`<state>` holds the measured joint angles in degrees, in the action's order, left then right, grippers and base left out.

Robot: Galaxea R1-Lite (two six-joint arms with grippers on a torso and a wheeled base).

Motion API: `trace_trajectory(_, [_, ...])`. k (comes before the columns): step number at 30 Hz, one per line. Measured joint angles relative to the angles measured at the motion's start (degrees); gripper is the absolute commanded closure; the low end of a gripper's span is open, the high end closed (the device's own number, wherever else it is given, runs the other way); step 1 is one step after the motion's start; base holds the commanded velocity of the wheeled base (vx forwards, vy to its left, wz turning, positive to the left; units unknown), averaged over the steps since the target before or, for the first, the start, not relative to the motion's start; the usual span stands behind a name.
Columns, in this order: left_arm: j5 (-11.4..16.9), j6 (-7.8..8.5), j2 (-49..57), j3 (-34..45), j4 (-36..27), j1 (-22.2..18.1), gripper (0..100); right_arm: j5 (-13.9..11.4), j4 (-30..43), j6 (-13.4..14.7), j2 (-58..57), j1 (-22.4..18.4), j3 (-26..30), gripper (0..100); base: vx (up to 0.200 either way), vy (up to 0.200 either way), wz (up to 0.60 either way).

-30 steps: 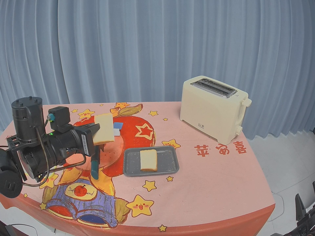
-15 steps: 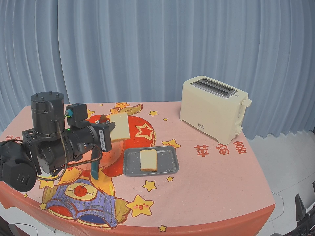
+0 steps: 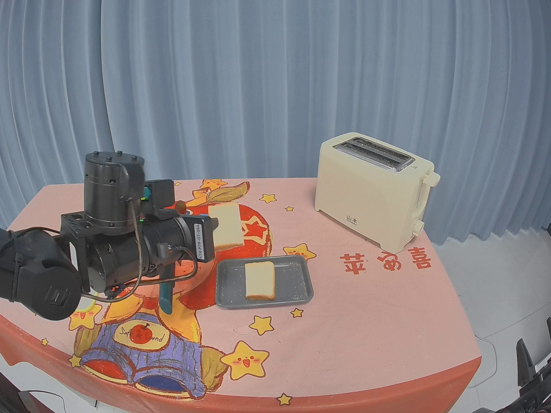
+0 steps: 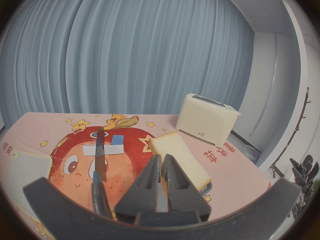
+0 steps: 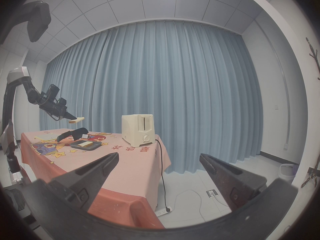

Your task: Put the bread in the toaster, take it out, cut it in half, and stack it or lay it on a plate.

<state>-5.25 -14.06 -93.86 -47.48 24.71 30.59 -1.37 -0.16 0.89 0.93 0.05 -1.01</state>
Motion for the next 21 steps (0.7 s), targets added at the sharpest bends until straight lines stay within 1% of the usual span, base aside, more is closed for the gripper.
trace_trajectory(9, [0.06,-0.37,-4.4,-3.1,-4.22,0.45,100,0.0,0.0,0.0,0.0,0.0,0.0,0,0.0,0.0,0.0])
trace_trajectory(21, [0.68,-0.83,-7.44,-4.23,-4.51,1.07,100,0.02,0.0,0.0,0.0,0.0,0.0,0,0.0,0.0,0.0])
